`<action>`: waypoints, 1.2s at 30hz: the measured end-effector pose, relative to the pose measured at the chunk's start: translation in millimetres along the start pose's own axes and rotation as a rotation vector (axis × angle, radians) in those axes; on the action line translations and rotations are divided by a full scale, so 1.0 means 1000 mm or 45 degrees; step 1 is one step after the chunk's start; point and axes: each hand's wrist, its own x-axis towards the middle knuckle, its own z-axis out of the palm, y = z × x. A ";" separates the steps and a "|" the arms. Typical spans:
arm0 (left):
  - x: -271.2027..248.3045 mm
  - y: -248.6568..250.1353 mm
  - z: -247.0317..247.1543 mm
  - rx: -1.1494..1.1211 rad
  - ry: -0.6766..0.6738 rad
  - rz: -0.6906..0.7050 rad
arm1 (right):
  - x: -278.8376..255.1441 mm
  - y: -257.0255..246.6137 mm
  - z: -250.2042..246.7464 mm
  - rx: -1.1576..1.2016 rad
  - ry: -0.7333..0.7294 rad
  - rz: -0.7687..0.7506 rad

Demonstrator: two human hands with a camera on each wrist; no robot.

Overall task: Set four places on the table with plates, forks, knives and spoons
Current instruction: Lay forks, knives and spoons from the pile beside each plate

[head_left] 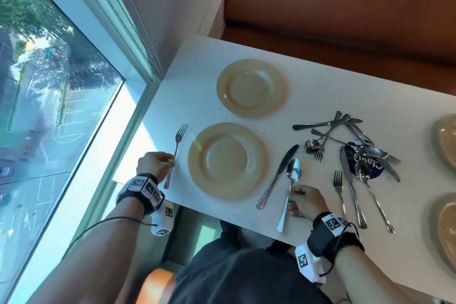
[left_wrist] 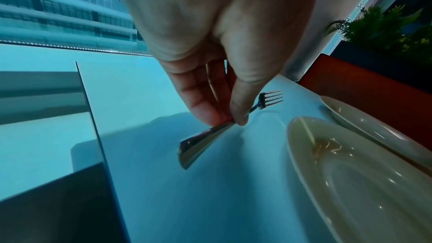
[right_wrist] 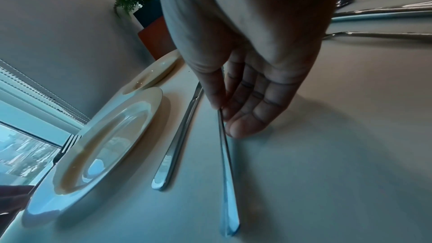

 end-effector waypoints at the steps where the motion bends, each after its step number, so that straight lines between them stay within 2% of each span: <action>1: 0.002 -0.002 0.001 -0.011 -0.014 0.007 | -0.001 -0.001 0.002 0.004 0.017 0.002; 4: 0.003 -0.004 0.006 -0.007 -0.042 0.052 | -0.004 -0.002 0.006 0.024 0.063 0.010; 14: -0.011 0.005 0.012 0.110 0.060 0.168 | -0.009 -0.006 0.011 0.049 0.149 0.020; 16: -0.016 0.011 0.010 0.132 0.115 0.249 | -0.010 -0.006 0.012 0.065 0.163 0.033; 19: -0.032 0.037 0.015 0.127 0.178 0.521 | -0.011 -0.007 0.011 0.059 0.164 0.038; 21: -0.055 0.063 0.030 0.070 0.101 0.710 | -0.013 -0.007 0.010 0.044 0.169 0.033; 23: -0.083 0.089 0.052 0.044 -0.067 0.871 | -0.015 -0.007 0.009 0.027 0.170 0.029; 26: -0.118 0.113 0.099 0.268 -0.323 0.964 | -0.017 -0.006 0.006 0.014 0.165 0.032; 31: -0.150 0.121 0.162 0.817 -0.447 1.063 | -0.015 -0.003 -0.003 -0.010 0.168 0.019; 36: -0.160 0.121 0.187 0.966 -0.365 1.041 | -0.011 0.002 -0.015 -0.045 0.109 0.000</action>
